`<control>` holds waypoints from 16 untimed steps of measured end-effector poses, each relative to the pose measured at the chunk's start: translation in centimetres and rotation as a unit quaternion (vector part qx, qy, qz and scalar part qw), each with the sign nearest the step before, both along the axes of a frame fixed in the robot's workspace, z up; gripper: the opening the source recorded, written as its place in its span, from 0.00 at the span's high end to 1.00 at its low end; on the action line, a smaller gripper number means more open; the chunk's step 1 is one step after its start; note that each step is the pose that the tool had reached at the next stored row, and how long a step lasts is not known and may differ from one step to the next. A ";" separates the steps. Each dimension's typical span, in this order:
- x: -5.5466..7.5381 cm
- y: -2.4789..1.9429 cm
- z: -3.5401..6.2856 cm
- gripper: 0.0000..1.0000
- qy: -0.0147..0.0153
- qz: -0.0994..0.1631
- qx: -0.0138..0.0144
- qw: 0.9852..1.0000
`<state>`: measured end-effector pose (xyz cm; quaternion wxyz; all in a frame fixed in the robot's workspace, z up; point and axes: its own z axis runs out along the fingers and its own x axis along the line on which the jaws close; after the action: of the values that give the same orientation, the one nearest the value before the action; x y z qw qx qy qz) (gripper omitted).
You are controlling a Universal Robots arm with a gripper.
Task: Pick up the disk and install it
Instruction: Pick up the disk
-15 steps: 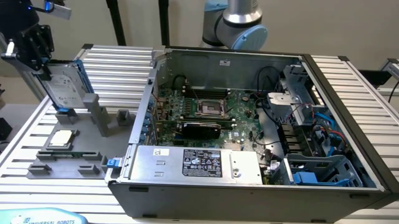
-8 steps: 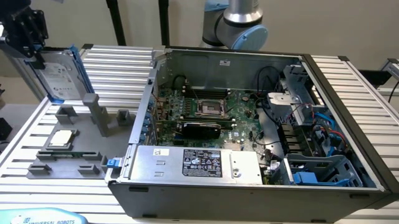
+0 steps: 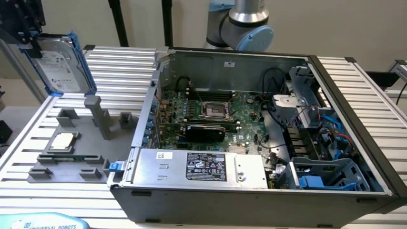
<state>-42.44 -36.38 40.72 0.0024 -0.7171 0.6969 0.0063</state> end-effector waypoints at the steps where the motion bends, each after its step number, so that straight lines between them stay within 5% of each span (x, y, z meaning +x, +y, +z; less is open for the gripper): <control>1: 0.6 0.00 1.10 0.67 0.000 0.001 0.000 1.000; 5: 3.5 0.00 4.18 0.67 0.000 0.002 0.004 1.000; 16: 8.5 -0.37 5.99 0.67 0.000 0.002 0.006 1.000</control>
<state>-33.95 -36.75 46.71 0.0069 -0.7183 0.6956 0.0107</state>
